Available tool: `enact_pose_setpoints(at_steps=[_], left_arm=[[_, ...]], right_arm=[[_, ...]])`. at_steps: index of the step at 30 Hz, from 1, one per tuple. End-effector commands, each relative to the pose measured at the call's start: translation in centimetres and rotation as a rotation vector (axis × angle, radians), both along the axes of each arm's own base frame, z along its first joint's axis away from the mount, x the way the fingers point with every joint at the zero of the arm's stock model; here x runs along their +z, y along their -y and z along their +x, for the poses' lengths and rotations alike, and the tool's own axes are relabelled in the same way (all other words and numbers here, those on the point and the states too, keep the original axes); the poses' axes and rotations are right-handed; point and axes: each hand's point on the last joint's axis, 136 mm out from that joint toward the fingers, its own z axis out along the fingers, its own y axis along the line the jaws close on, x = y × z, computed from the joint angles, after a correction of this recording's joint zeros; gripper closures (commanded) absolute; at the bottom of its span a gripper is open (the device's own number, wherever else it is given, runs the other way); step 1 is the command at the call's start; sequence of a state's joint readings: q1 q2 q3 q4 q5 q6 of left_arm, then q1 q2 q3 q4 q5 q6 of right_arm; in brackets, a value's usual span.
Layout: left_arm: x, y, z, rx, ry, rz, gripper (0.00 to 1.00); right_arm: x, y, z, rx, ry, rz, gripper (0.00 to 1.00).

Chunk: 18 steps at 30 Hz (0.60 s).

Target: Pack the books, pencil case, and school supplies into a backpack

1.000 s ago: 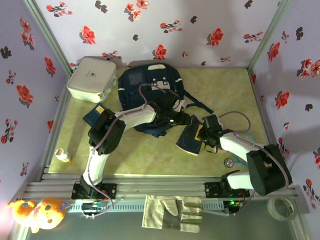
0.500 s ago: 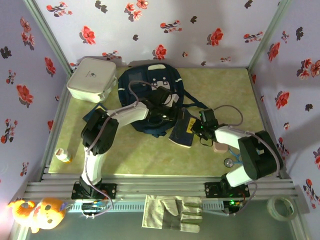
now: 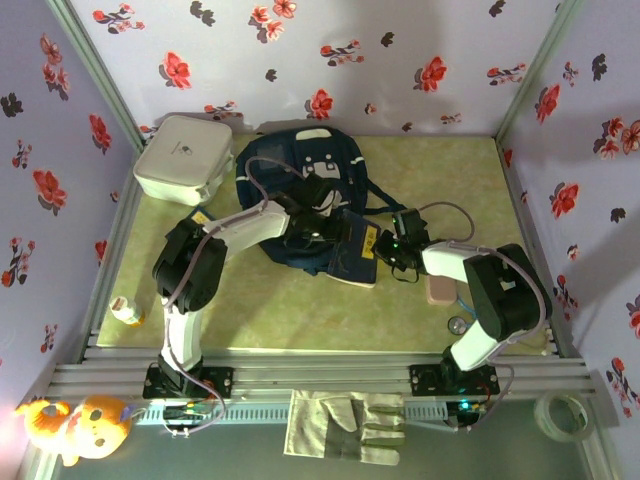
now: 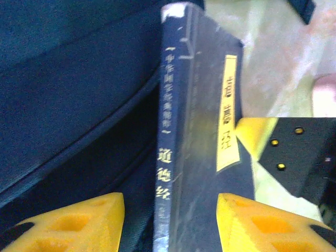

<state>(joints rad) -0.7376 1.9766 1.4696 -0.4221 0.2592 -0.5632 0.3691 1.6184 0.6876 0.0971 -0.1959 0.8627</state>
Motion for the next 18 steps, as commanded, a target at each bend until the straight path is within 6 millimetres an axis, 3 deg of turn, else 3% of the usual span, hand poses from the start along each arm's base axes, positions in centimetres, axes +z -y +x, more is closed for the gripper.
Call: enact_pose_setpoints(at_steps=[1, 11, 18], left_arm=[[0.2, -1.1, -0.4, -0.012, 0.016, 0.051, 0.52], [0.4, 2.0, -0.2, -0.08, -0.041, -0.044, 0.61], [2.6, 2.7, -0.2, -0.096, -0.028, -0.098, 0.81]], right_arm=[[-1.1, -0.8, -0.9, 0.048, -0.042, -0.005, 0.86], [-1.0, -1.3, -0.6, 0.058, -0.032, 0.02, 0.86], [-0.2, -1.3, -0.3, 0.054, -0.002, 0.026, 0.86]])
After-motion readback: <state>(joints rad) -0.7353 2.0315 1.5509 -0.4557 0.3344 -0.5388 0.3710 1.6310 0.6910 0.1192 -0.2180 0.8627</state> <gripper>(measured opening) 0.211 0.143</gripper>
